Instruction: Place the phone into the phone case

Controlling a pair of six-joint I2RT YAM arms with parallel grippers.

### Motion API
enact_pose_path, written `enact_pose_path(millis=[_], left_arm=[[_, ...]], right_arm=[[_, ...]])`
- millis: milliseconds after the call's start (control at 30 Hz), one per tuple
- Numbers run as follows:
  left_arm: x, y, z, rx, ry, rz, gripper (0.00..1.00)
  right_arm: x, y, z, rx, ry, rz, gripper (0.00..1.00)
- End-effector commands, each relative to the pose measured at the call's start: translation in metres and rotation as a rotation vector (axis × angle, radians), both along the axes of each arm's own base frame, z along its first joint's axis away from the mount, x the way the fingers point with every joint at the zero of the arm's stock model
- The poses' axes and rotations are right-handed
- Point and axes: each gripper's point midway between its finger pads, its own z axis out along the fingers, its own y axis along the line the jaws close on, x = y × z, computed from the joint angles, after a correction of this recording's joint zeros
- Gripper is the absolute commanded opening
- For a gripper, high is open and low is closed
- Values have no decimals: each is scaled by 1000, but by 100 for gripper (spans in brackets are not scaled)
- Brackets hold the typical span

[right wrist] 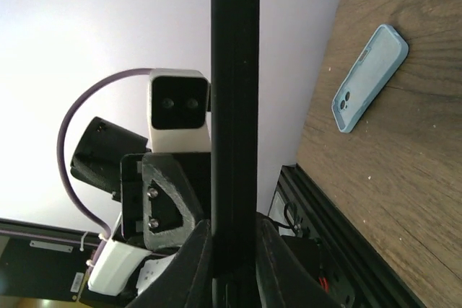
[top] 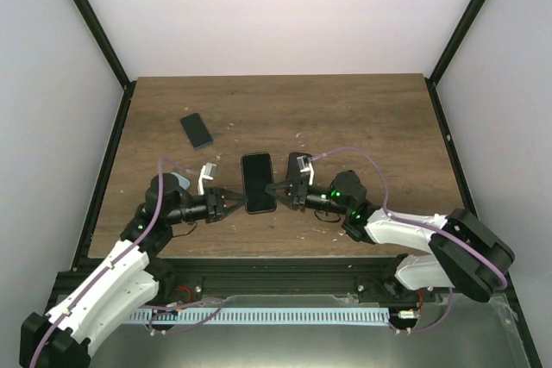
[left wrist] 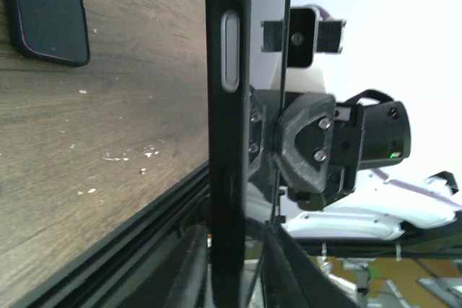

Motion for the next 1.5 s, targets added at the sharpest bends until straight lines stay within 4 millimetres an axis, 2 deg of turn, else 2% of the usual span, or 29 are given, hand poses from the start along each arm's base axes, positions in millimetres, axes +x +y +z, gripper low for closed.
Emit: enact_pose_path(millis=[0,133,333,533,767,867,933,1067,1200,1333,1467], left_arm=[[2,0,33,-40,-107,3,31],[6,3,43,-28,-160,25,45],[18,8,50,25,-218,78,46],[25,4,45,52,-210,69,35],[33,8,37,106,-213,104,13],[35,7,34,126,-215,99,9],[35,7,33,133,-215,98,11],[37,10,29,156,-206,112,34],[38,13,22,189,-184,124,46],[38,11,19,186,-175,115,47],[39,10,23,172,-183,116,31]], right_arm=[[-8,3,30,21,-139,41,10],[-24,-2,30,32,-186,87,10],[-47,-4,32,27,-253,174,10],[-55,-4,31,12,-272,199,10],[-59,-1,27,-3,-277,233,11],[-61,1,25,-5,-277,248,11],[-61,1,25,-5,-276,247,11],[-60,-1,28,3,-285,234,11],[-61,-2,30,7,-294,230,11],[-63,-3,31,8,-306,237,10],[-62,-2,27,-3,-300,234,10]])
